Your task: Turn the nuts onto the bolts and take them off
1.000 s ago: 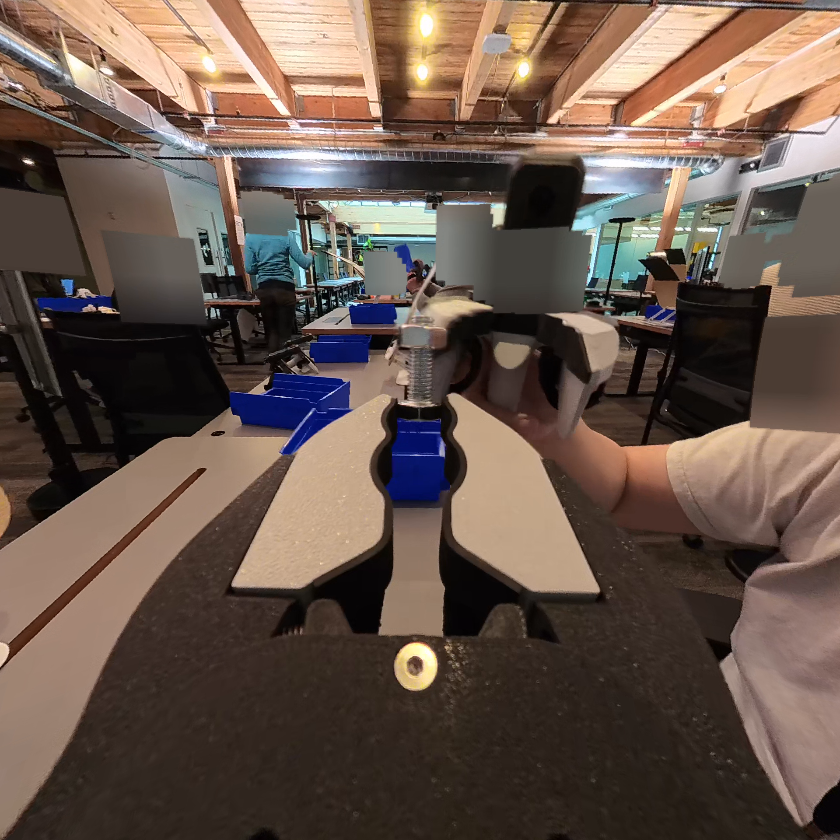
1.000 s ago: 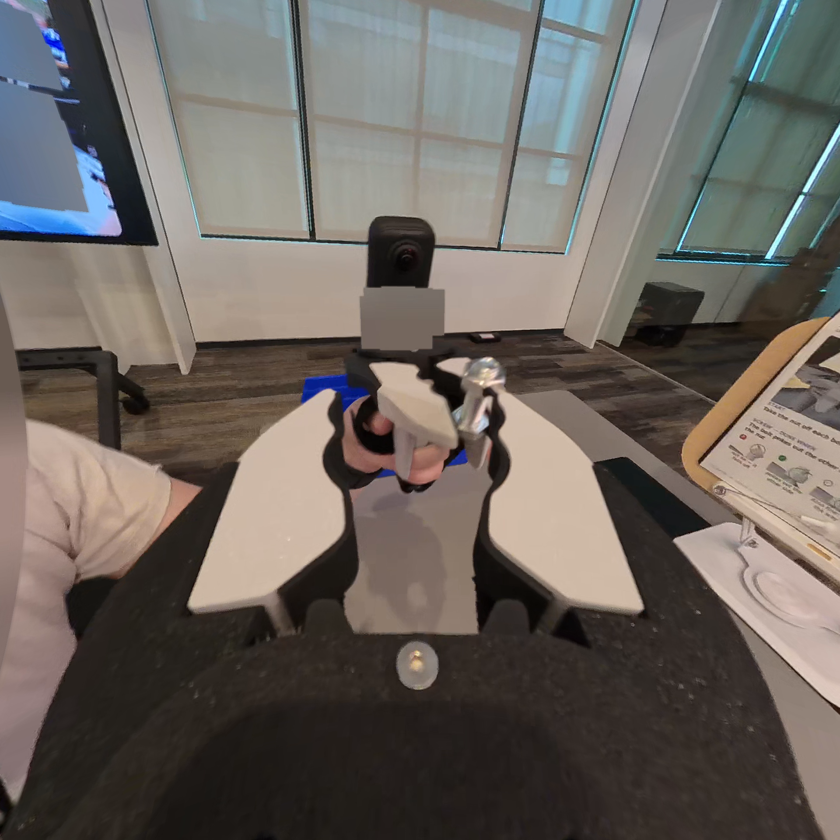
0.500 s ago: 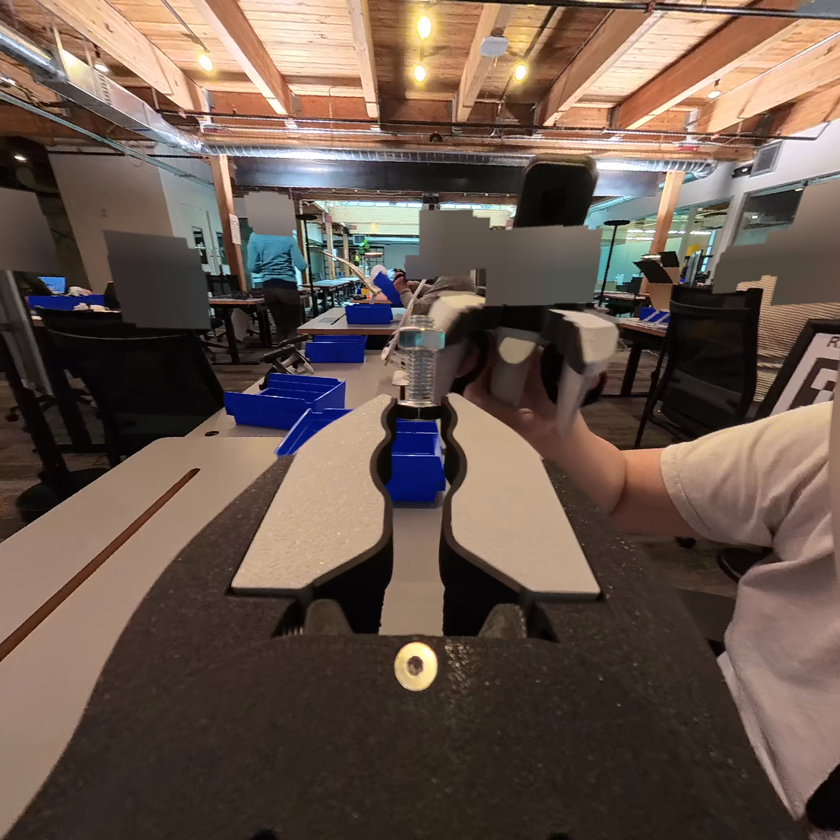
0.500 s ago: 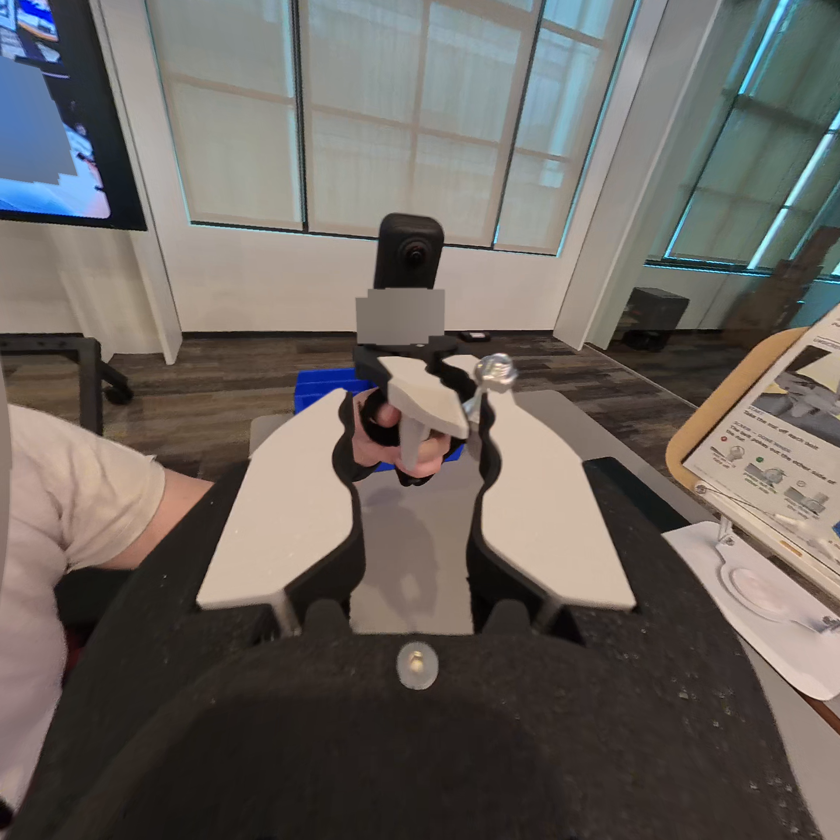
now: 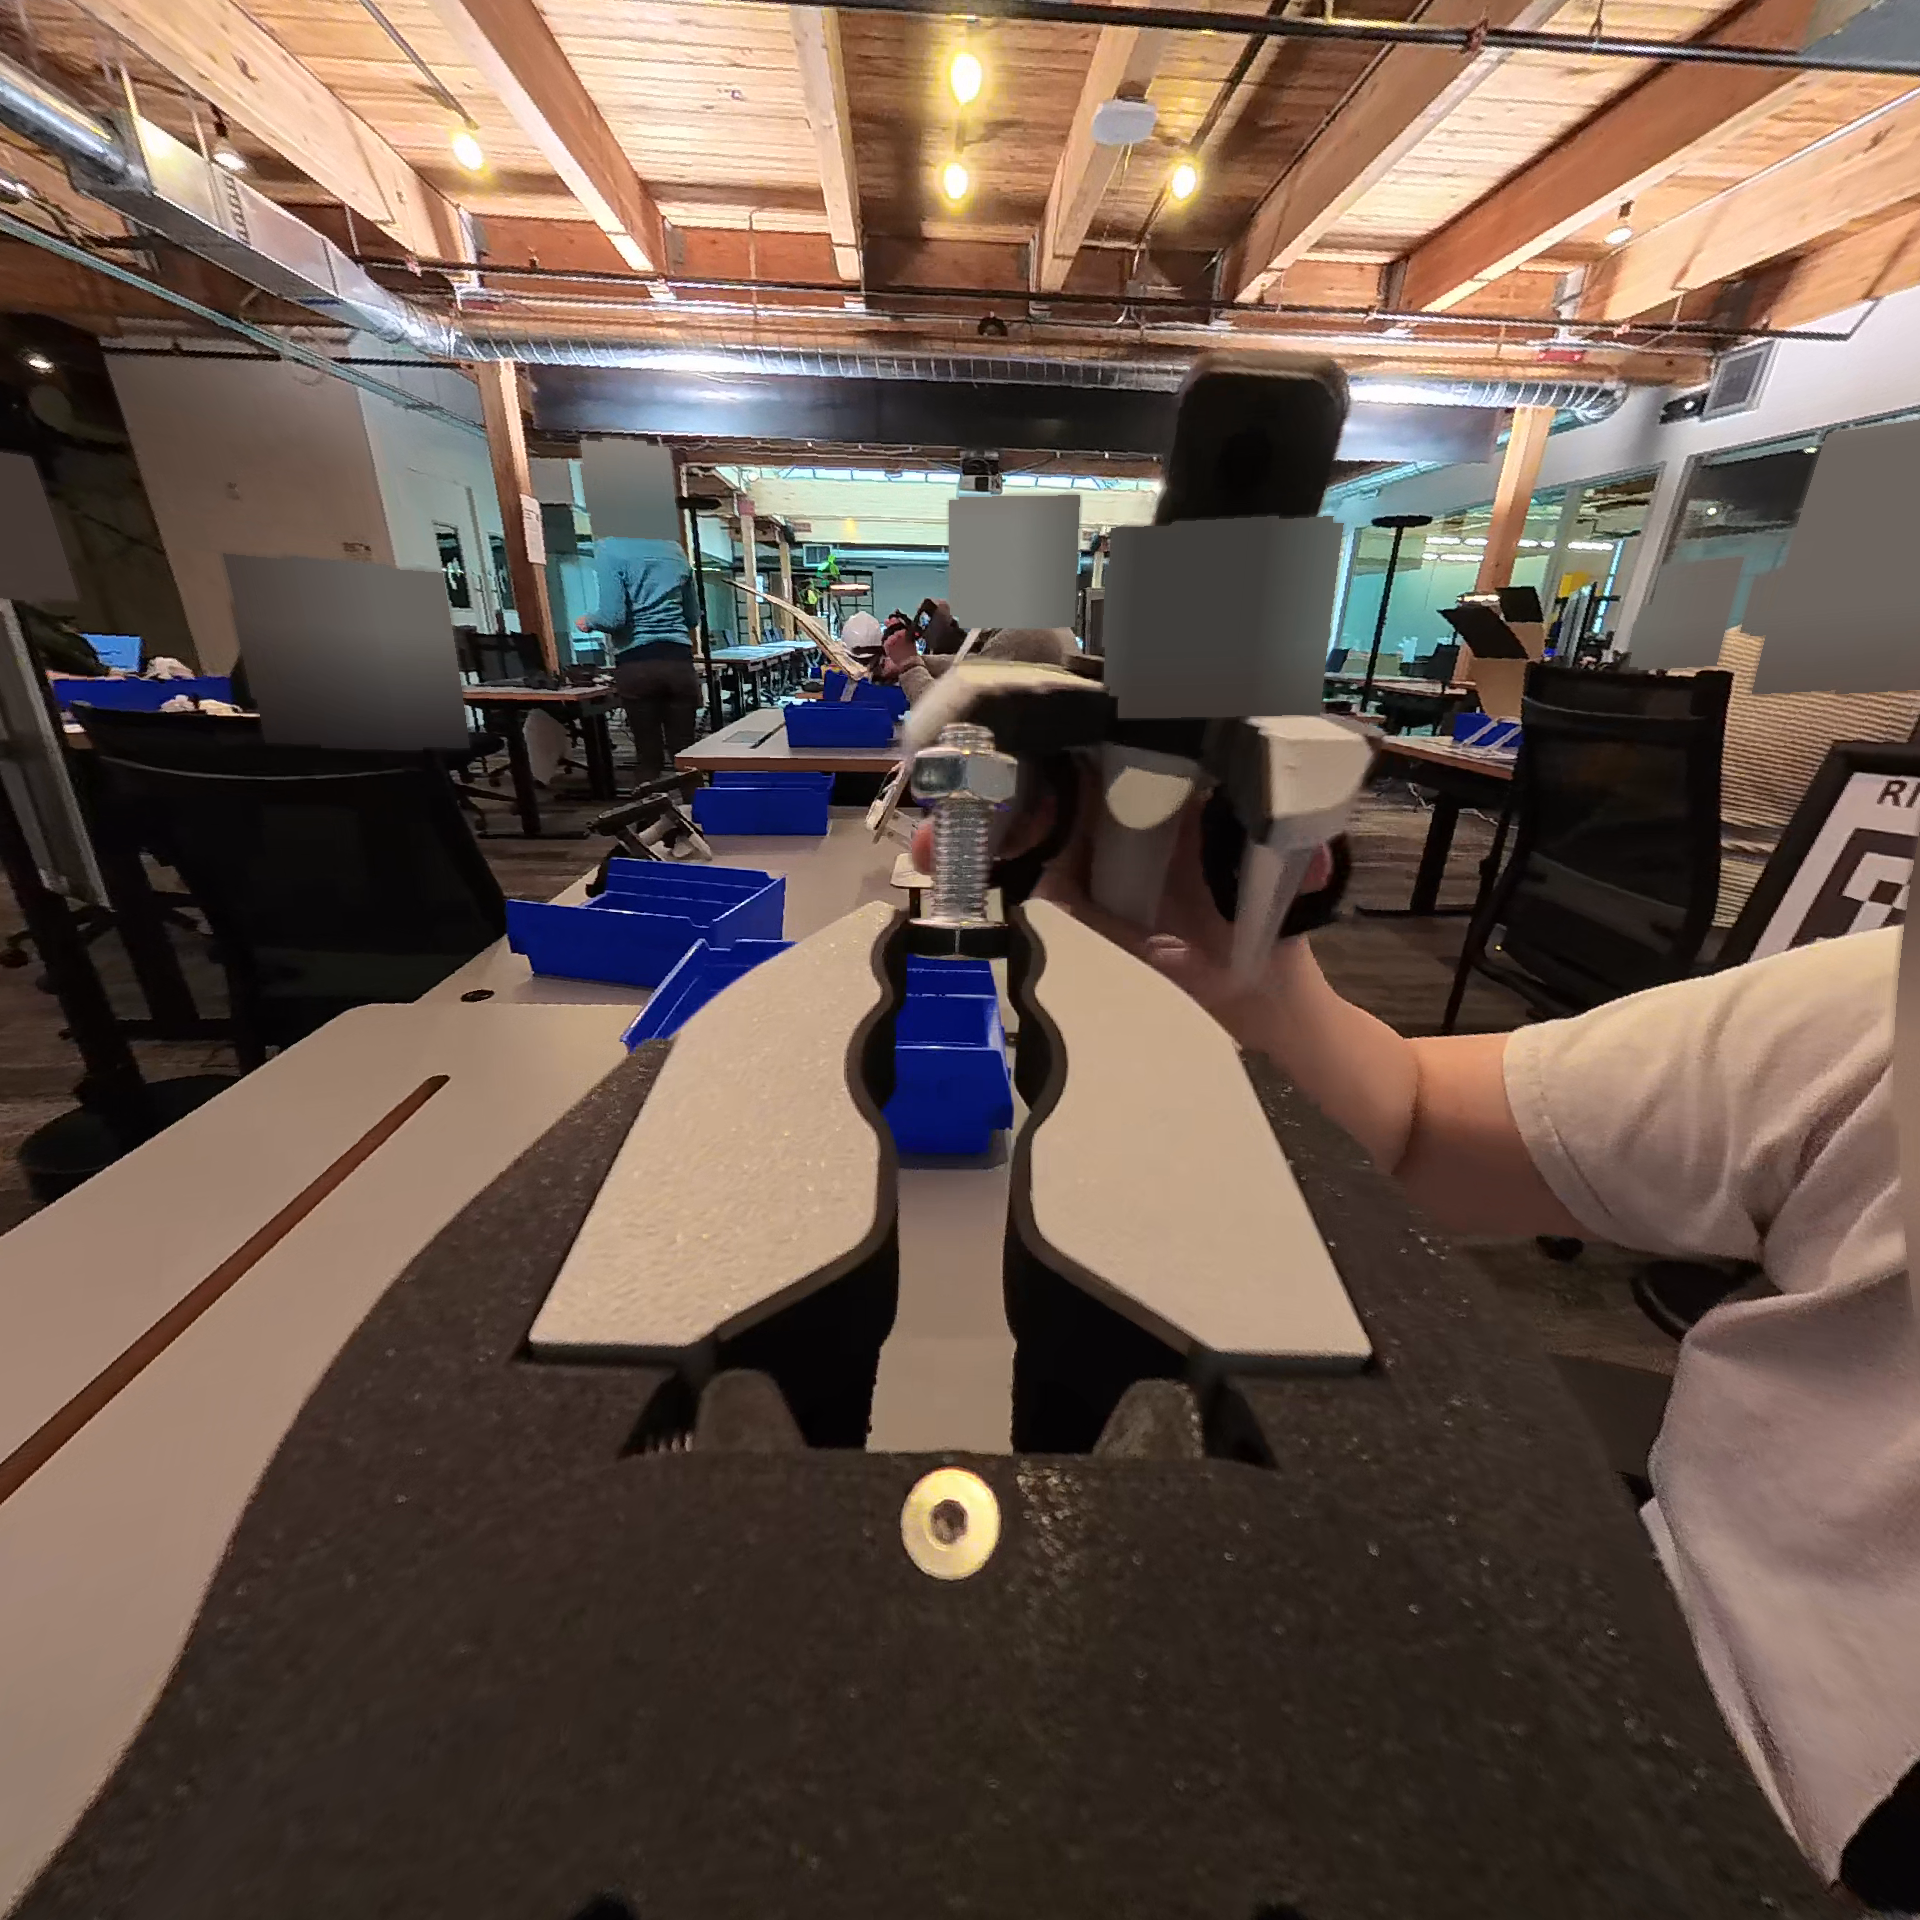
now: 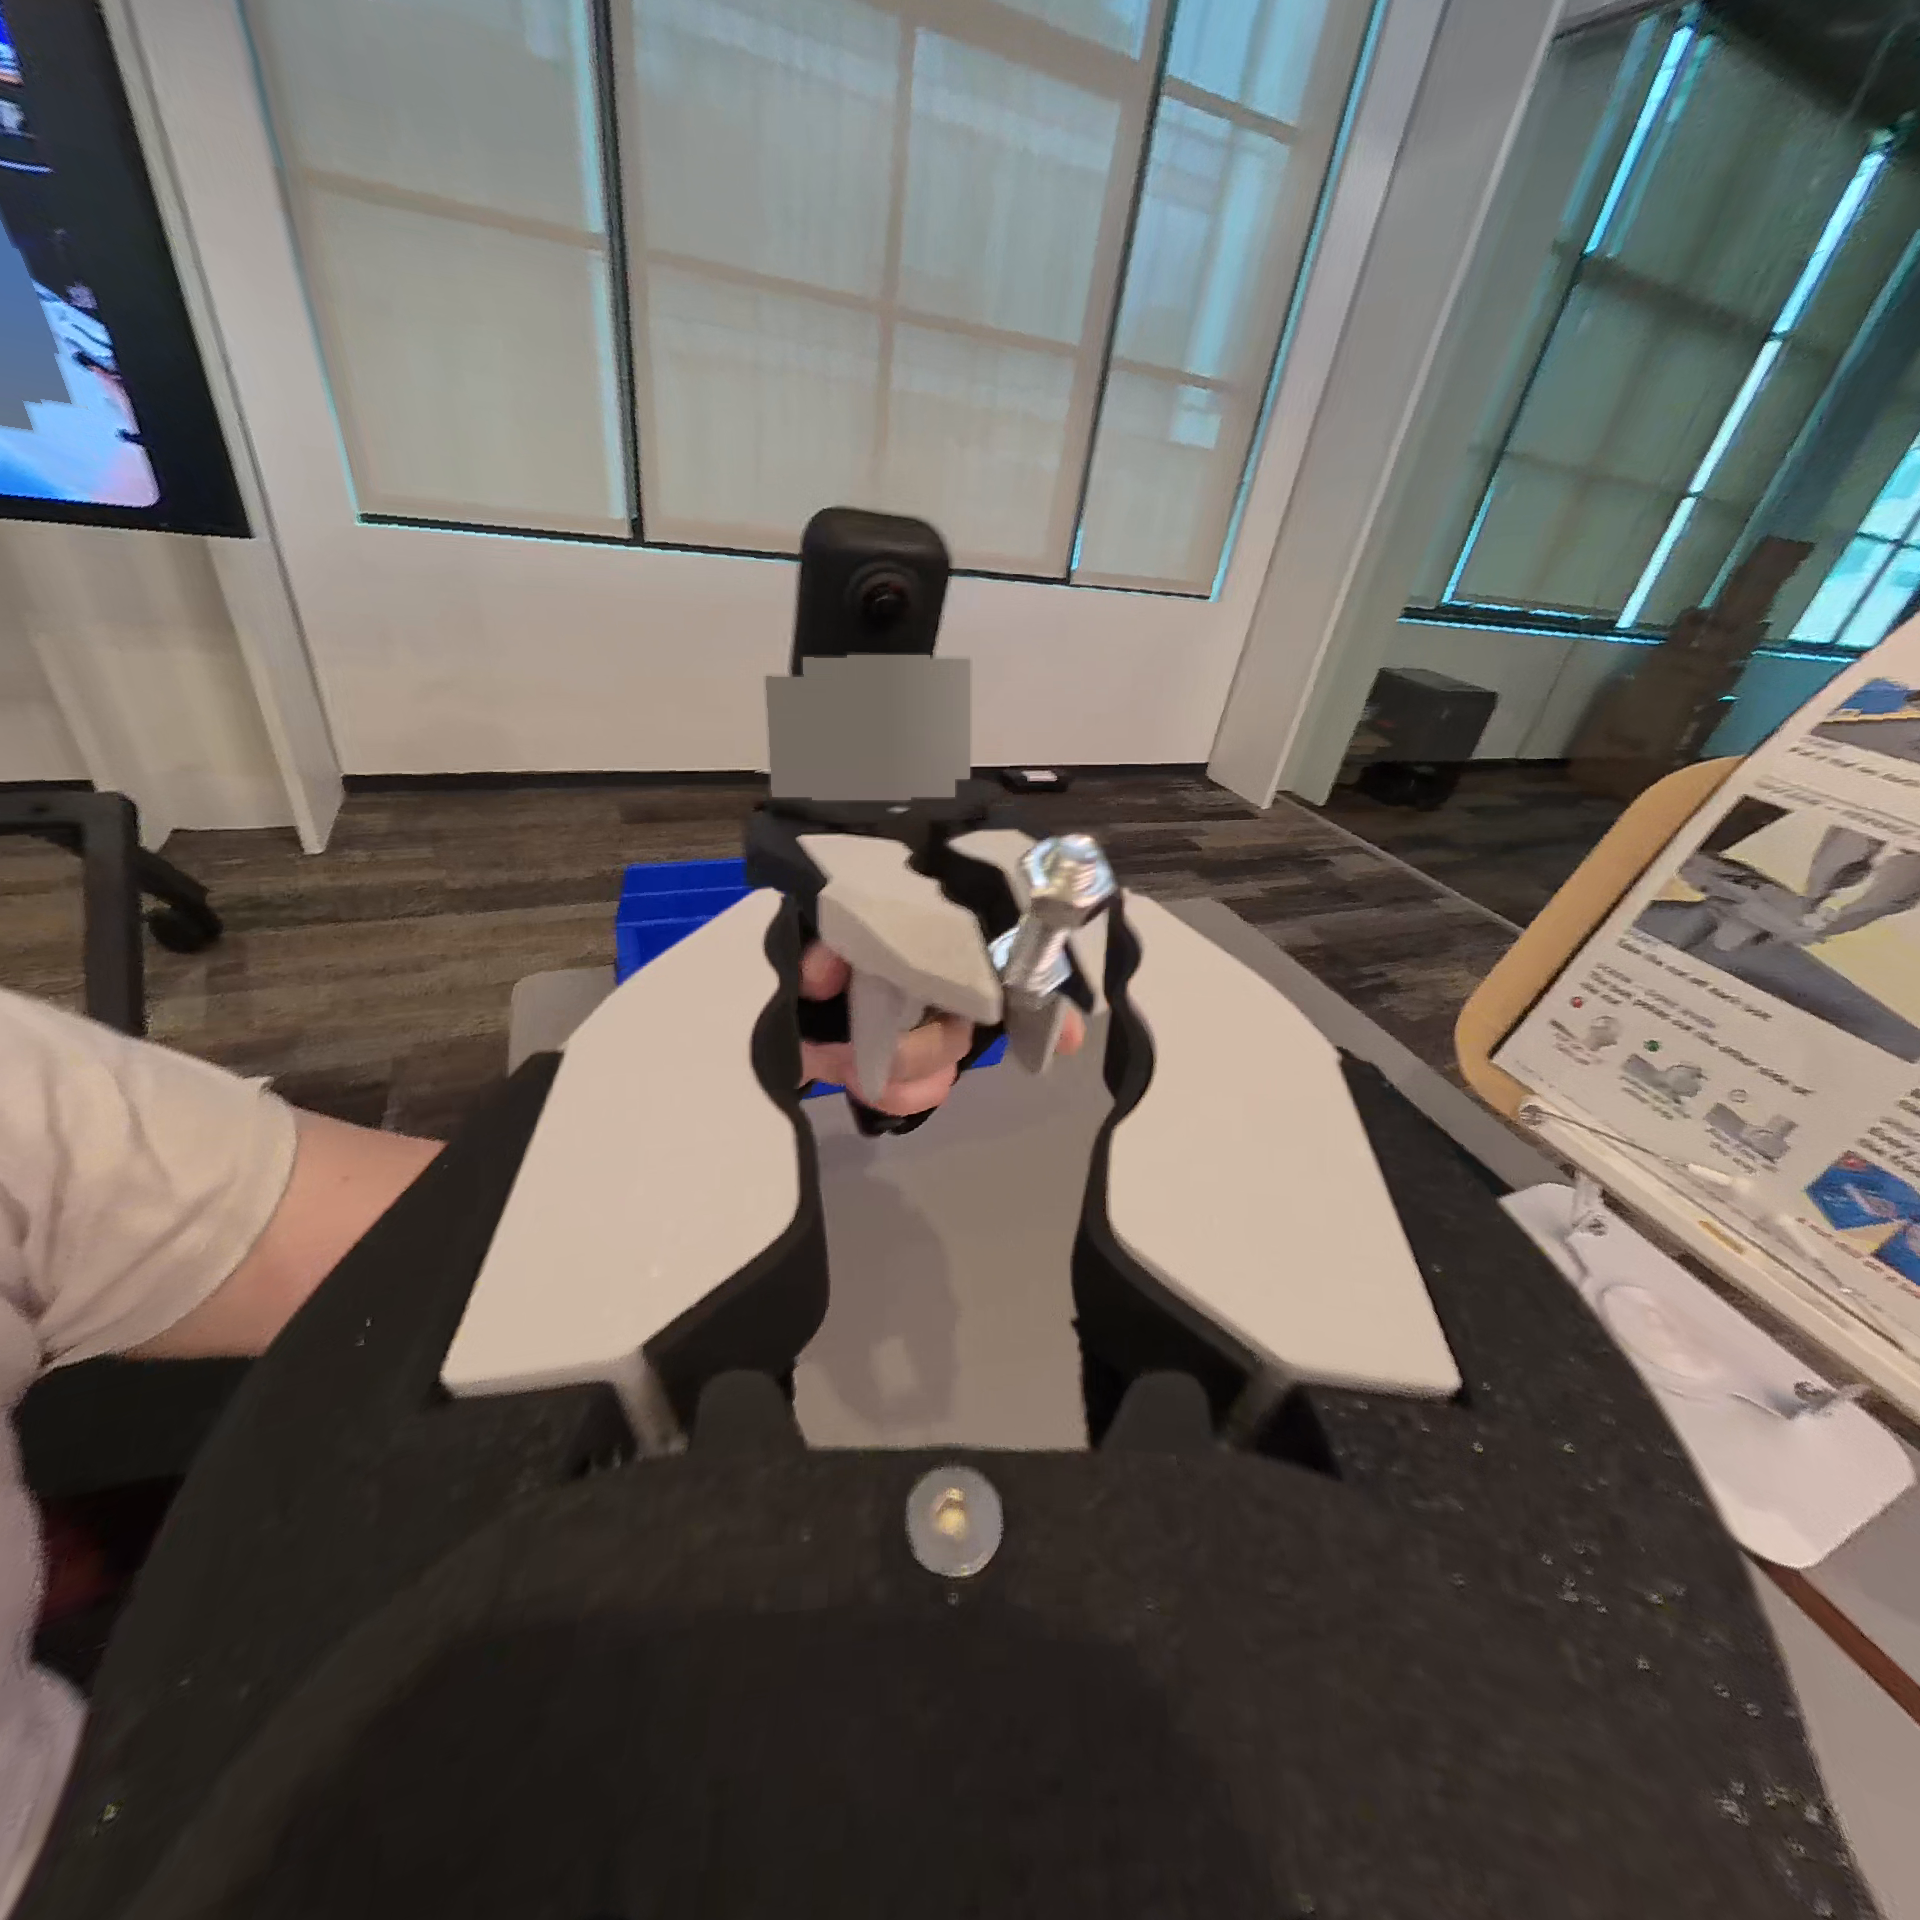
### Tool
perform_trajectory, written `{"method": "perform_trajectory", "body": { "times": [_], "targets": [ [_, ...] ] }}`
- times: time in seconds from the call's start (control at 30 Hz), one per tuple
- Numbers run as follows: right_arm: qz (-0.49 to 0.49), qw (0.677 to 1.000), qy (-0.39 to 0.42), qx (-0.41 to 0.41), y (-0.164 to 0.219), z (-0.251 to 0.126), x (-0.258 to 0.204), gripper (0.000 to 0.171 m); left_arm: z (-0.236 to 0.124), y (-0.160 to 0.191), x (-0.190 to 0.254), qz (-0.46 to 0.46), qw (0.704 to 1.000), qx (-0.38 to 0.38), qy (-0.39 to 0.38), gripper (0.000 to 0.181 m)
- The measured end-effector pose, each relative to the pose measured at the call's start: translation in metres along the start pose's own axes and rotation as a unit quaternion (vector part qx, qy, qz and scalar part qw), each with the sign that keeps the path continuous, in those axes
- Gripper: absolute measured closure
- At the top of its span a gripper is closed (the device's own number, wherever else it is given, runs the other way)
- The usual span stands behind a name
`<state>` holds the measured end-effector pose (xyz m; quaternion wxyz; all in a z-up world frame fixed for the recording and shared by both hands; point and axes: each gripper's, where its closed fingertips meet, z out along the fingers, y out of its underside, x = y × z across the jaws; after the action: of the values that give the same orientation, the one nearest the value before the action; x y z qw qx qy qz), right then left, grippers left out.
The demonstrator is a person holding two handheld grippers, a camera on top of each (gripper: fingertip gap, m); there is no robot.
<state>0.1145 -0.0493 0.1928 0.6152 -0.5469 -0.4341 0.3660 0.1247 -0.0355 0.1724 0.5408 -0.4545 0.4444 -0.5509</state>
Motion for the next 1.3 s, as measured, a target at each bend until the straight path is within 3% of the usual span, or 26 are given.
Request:
{"method": "perform_trajectory", "body": {
  "times": [0.23,0.33,0.47,0.63,0.9,1.1,1.3],
  "targets": [
    [0.033,0.999,-0.023,-0.004,0.005,0.004,-0.008,0.107,-0.001,-0.002,-0.002,0.008,1.0,0.003,-0.012,0.163],
    [0.015,1.0,-0.01,-0.003,0.006,-0.003,-0.009,0.121,-0.003,-0.003,-0.003,0.008,1.0,0.005,-0.011,0.163],
    [-0.086,0.995,0.041,-0.012,0.0,-0.006,0.016,0.121,-0.001,0.001,0.012,-0.001,0.999,-0.006,0.037,0.163],
    [-0.152,0.98,-0.125,-0.021,0.0,-0.013,-0.014,0.129,0.001,0.01,0.03,-0.005,0.995,-0.038,0.089,0.163],
    [-0.168,0.966,-0.157,-0.116,0.018,-0.012,-0.016,0.145,0.008,0.018,0.034,-0.003,0.994,-0.056,0.095,0.163],
    [-0.154,0.971,-0.14,-0.12,0.019,-0.011,-0.018,0.152,0.006,0.019,0.037,0.01,0.993,-0.063,0.095,0.163],
    [-0.243,0.932,-0.238,-0.121,0.025,-0.022,-0.043,0.152,0.005,0.029,0.066,-0.053,0.973,-0.091,0.205,0.163]
  ]
}}
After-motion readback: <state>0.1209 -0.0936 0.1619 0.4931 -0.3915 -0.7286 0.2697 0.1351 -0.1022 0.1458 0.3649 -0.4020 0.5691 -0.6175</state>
